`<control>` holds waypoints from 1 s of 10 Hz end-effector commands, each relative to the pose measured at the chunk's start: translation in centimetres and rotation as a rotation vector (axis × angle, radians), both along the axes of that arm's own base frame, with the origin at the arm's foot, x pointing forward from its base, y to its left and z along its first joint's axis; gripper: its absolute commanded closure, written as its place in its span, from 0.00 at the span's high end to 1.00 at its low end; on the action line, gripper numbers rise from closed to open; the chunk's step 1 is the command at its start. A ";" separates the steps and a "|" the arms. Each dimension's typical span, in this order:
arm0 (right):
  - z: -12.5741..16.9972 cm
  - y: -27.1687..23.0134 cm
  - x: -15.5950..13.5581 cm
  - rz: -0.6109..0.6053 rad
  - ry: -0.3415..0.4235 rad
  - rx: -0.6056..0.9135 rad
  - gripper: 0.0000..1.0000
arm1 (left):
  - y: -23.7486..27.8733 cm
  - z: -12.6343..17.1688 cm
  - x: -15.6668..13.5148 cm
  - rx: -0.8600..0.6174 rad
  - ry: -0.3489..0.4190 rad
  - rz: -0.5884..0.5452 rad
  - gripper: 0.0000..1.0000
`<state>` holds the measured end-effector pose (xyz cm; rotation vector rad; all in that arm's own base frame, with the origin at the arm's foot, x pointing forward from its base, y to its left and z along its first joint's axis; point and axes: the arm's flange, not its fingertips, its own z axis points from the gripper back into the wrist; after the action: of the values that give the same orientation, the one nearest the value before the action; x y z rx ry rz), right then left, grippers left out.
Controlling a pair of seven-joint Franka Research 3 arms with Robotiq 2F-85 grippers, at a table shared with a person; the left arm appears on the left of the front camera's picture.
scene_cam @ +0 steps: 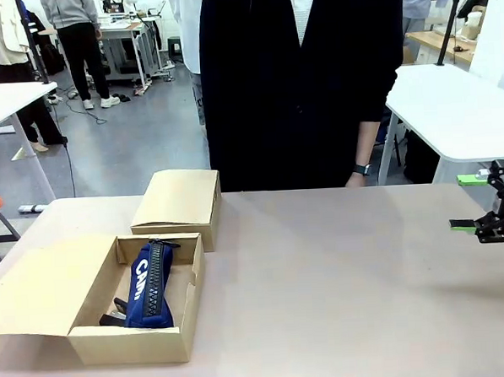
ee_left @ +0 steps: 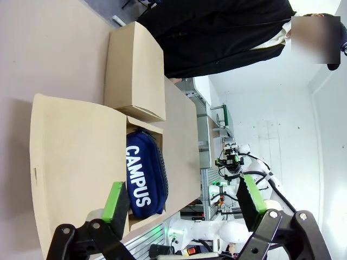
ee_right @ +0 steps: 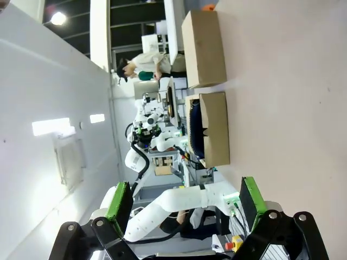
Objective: Place items inside the box.
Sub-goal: Close the lid of the Mailer Box closest to the robot.
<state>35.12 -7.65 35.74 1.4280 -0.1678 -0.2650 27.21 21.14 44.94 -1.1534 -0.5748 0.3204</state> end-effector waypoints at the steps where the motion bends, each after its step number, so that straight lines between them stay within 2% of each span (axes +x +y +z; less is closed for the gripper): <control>1: 0.4 -0.1 -0.2 0.007 0.010 0.005 1.00 | -0.2 0.0 -0.1 -0.011 -0.025 -0.001 1.00; 3: 0.4 -0.1 -0.2 0.007 0.010 0.005 1.00 | -0.2 0.0 -0.1 -0.011 -0.025 -0.001 1.00; 4: 0.4 -0.1 -0.2 0.007 0.010 0.005 1.00 | 0.0 0.0 0.0 0.000 0.000 0.000 1.00; 5: 0.4 -0.1 -0.2 0.007 0.010 0.005 1.00 | -0.6 3.7 -0.2 0.126 -0.301 -0.026 1.00; 6: 0.4 -0.1 -0.2 0.007 0.010 0.005 1.00 | -4.4 5.0 0.0 0.292 -0.712 -0.152 1.00; 7: 0.4 -0.1 -0.2 0.007 0.010 0.005 1.00 | -7.6 4.3 0.1 0.558 -1.044 -0.254 1.00; 9: 0.4 -0.1 -0.2 0.007 0.010 0.005 1.00 | -9.2 2.0 -0.2 0.802 -1.501 -0.392 1.00; 10: 0.4 -0.1 -0.2 0.007 0.010 0.005 1.00 | -8.3 0.8 0.5 0.961 -1.643 -0.461 1.00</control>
<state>35.12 -7.57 35.67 1.4275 -0.1647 -0.2644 28.47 12.23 50.24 -0.8343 -0.8271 -0.5962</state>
